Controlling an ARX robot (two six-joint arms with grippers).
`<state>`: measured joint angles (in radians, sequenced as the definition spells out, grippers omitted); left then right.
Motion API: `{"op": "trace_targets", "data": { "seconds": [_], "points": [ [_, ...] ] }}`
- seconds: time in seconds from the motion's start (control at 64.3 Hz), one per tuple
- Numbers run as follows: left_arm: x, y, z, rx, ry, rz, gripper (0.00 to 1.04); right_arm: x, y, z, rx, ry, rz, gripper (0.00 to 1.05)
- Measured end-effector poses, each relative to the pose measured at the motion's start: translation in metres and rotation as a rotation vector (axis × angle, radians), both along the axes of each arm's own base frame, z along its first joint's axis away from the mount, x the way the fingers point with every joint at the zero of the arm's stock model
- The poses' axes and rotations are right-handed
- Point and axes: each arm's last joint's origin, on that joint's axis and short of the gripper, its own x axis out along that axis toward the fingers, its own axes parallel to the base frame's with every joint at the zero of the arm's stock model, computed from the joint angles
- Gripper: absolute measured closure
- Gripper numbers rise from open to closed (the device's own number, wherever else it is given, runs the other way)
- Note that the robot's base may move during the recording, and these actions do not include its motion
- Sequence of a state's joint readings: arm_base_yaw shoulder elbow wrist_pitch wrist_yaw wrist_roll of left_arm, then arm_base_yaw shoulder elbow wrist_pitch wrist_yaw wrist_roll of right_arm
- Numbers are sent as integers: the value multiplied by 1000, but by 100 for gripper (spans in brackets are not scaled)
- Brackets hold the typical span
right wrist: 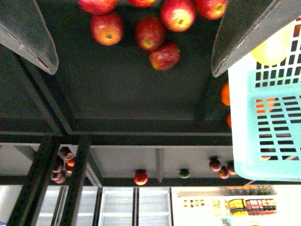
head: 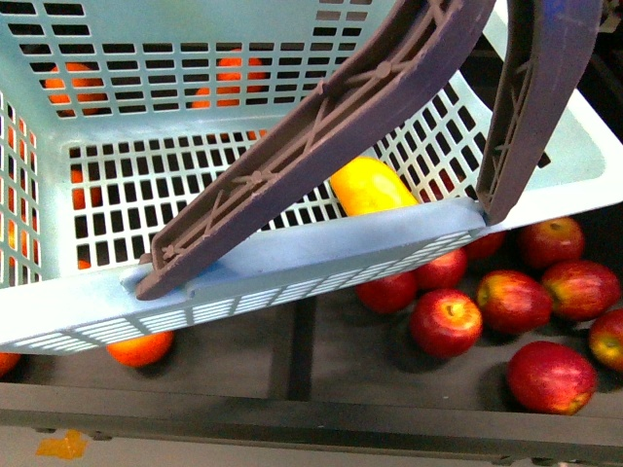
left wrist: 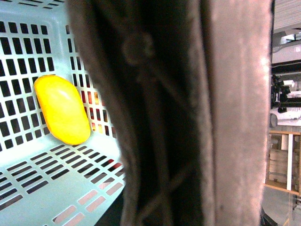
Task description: Pick mango and avocado into basket
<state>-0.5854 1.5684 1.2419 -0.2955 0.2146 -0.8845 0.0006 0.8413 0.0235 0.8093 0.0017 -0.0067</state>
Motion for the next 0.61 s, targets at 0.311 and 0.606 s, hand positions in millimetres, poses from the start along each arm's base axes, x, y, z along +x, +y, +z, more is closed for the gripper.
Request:
{"op": "trace_targets", "data": {
  "seconds": [0.311,0.606],
  "points": [
    [0,0,0,-6,6,-6,91,0,0,0,0,1,2,9],
    [0,0,0,-2,4,-1,91,0,0,0,0,1,2,9]
  ]
}}
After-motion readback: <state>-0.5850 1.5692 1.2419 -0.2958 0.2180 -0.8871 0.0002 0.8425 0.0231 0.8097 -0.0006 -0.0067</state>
